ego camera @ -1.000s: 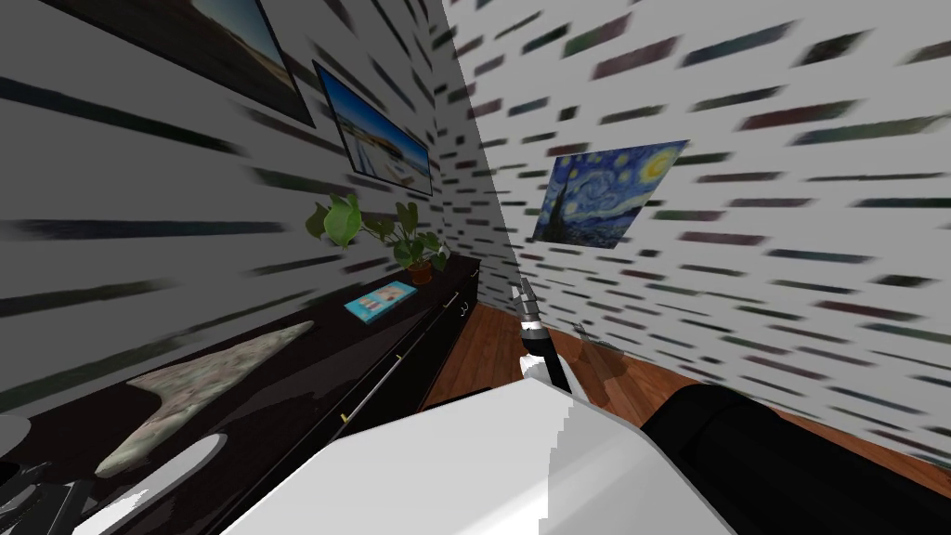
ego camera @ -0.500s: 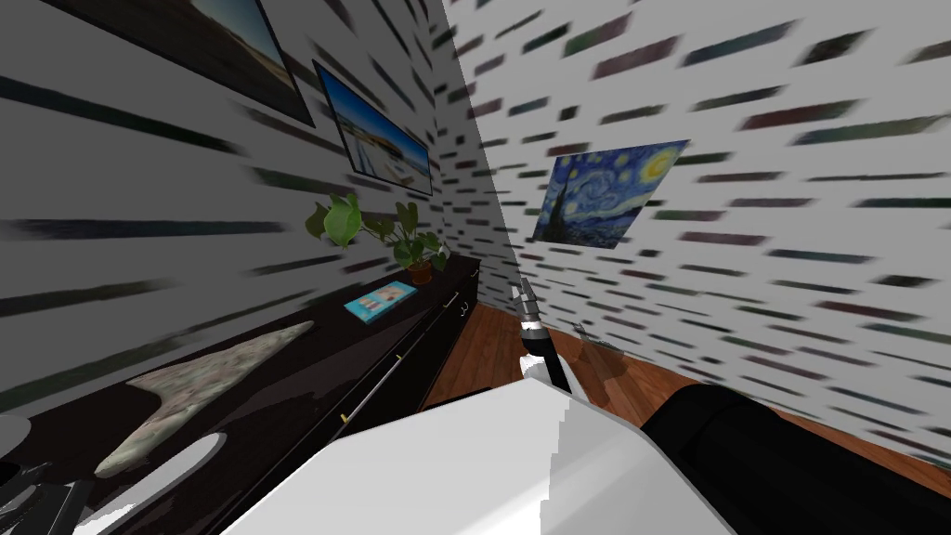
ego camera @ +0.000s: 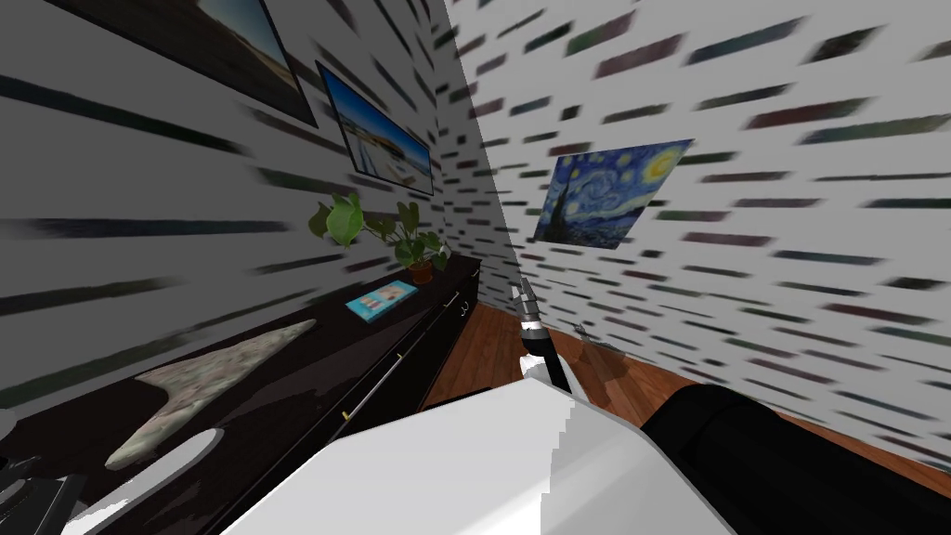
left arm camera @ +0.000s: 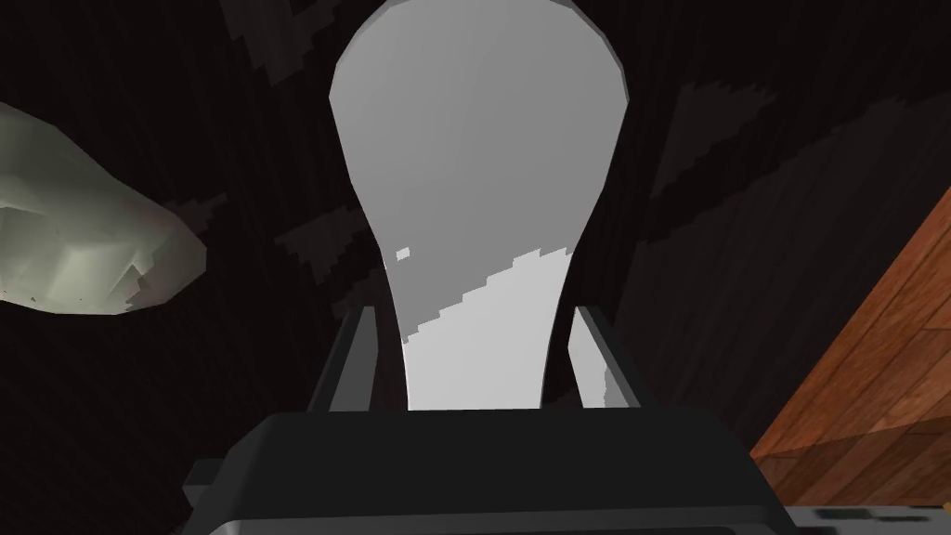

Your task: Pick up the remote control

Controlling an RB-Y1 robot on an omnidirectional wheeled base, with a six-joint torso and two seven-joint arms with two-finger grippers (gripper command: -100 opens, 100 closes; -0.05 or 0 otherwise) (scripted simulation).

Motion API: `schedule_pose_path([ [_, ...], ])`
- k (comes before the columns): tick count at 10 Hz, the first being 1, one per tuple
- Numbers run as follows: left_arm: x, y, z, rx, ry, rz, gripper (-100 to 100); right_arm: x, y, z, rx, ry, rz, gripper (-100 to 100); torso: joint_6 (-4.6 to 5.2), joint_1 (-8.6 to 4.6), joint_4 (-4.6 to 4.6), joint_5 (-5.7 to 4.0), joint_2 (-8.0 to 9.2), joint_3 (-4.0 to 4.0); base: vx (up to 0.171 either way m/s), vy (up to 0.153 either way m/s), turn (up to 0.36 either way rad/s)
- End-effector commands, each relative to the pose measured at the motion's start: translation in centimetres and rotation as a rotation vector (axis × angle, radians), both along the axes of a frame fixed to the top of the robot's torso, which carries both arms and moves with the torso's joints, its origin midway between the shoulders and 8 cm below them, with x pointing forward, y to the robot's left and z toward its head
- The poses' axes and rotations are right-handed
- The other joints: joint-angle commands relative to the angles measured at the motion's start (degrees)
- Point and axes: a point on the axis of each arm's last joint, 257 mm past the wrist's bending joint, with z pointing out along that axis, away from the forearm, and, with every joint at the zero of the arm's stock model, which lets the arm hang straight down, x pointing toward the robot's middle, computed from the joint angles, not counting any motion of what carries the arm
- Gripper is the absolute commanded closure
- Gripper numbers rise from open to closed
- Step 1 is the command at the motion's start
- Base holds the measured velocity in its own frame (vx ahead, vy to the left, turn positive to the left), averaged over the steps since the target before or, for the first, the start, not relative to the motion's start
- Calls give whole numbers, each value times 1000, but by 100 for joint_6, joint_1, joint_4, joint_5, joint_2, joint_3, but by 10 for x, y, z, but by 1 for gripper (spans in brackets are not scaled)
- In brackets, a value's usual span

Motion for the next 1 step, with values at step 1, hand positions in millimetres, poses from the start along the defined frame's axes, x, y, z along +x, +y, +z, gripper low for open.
schedule_pose_path([
  [1, 0, 0, 0, 0, 0, 0, 0, 0, 0, 0, 0, 0, 0, 0, 0, 0, 0, 0, 0, 0, 0, 0, 0],
])
